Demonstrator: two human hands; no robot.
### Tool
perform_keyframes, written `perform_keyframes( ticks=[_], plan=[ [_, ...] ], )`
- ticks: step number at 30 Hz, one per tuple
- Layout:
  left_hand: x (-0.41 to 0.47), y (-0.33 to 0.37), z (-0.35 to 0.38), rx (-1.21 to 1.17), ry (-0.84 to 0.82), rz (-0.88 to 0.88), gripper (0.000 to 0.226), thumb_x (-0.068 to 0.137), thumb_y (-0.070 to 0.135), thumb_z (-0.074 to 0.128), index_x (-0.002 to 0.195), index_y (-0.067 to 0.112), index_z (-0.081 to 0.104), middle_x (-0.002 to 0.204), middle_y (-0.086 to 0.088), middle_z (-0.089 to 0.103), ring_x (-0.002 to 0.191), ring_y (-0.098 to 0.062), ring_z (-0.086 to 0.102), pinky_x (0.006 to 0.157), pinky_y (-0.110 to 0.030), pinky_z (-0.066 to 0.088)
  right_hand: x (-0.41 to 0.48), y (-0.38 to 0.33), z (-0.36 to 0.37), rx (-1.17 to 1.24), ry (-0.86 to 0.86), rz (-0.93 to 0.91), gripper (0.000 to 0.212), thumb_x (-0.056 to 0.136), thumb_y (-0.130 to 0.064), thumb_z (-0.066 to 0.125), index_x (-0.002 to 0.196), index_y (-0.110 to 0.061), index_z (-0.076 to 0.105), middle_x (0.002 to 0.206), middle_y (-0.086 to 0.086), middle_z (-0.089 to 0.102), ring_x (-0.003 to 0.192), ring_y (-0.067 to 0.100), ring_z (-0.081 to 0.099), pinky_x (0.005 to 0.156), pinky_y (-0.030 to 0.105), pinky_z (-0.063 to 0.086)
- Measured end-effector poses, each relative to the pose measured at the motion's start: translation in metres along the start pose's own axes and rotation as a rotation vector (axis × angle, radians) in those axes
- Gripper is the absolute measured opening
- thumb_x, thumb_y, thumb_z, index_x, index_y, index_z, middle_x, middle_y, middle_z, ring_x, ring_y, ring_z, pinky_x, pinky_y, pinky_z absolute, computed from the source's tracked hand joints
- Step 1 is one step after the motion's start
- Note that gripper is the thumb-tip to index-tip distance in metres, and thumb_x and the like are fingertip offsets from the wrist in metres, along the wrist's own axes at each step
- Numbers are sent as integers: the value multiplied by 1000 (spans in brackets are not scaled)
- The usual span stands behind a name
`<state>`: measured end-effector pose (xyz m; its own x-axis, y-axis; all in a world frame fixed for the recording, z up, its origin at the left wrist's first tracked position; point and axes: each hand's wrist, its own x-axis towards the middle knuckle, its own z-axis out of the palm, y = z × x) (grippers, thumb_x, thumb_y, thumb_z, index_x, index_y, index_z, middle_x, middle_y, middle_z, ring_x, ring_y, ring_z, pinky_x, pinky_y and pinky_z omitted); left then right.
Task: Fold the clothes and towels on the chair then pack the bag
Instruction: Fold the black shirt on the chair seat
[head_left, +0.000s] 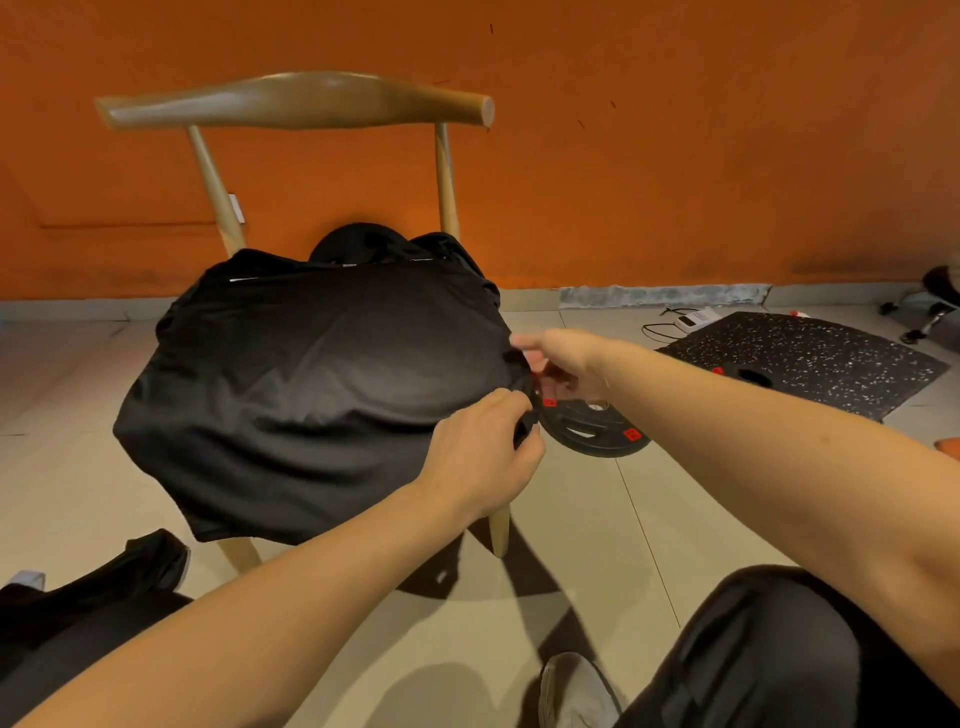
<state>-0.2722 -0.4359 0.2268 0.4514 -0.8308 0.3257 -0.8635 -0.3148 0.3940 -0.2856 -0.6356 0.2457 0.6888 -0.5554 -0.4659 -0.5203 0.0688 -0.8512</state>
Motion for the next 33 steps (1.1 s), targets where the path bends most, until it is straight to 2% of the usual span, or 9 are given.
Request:
perform_keyframes(
  ticks=[3, 9, 15, 20, 24, 26, 28, 31, 33],
  plan=[
    [0, 4, -5, -55, -5, -44, 20, 99, 36, 53, 108, 21, 63, 99, 10, 62, 89, -14, 59, 80, -38, 53, 27, -24, 5, 34, 57, -59, 29, 99, -44, 61, 102, -16, 69, 81, -4, 66, 61, 9, 51, 54, 21, 40],
    [-3, 8, -9, -130, -20, -70, 15, 98, 36, 56, 106, 25, 62, 97, 11, 64, 89, -11, 60, 78, -35, 53, 66, -55, 20, 45, 72, -43, 37, 98, -46, 64, 116, -14, 64, 107, 0, 67, 80, 13, 61, 57, 25, 46],
    [-3, 9, -9, -161, -23, -60, 10, 97, 38, 55, 94, 28, 54, 86, 12, 58, 79, -11, 55, 68, -30, 44, 96, -79, 16, 47, 55, 109, 23, 102, -37, 61, 98, -15, 58, 75, -1, 47, 61, 12, 37, 54, 22, 33],
    [1, 8, -7, -182, -27, -57, 15, 98, 43, 53, 94, 28, 55, 84, 13, 56, 78, -11, 55, 68, -31, 45, 115, -93, 17, -34, 42, 170, 14, 101, -29, 60, 97, -16, 57, 79, 0, 52, 65, 11, 44, 58, 20, 39],
    [3, 4, -4, -223, -27, -61, 10, 98, 36, 54, 91, 29, 51, 82, 12, 53, 76, -11, 52, 65, -26, 39, 127, -95, 10, 189, 14, 143, 7, 99, -14, 53, 101, -8, 58, 95, 7, 66, 81, 19, 65, 81, 25, 56],
    [3, 2, -3, -240, -34, -54, 10, 98, 35, 54, 92, 28, 51, 84, 12, 54, 76, -12, 53, 67, -29, 44, 130, -95, 5, 261, -9, 151, 8, 99, -14, 56, 99, -6, 58, 95, 8, 68, 81, 22, 68, 74, 31, 58],
    [1, 1, -3, -258, -41, -48, 10, 98, 35, 55, 93, 27, 51, 86, 11, 53, 77, -13, 53, 69, -33, 48, 136, -95, 0, 288, -19, 173, 9, 97, -18, 63, 100, -9, 61, 91, 5, 69, 77, 19, 67, 72, 28, 59],
    [-1, -1, -3, -301, -25, -57, 7, 98, 32, 56, 97, 26, 52, 91, 11, 54, 81, -13, 54, 74, -38, 50, 146, -101, -1, 362, -13, 148, 5, 95, -15, 64, 98, -13, 60, 75, 0, 55, 65, 11, 51, 84, 19, 49],
    [-3, -4, -2, -361, 6, -100, 9, 98, 30, 57, 105, 25, 55, 99, 11, 56, 88, -12, 56, 80, -38, 52, 147, -106, 5, 458, 4, 99, 8, 94, -11, 60, 102, -13, 59, 77, 0, 51, 68, 11, 49, 82, 19, 51]
  ],
)
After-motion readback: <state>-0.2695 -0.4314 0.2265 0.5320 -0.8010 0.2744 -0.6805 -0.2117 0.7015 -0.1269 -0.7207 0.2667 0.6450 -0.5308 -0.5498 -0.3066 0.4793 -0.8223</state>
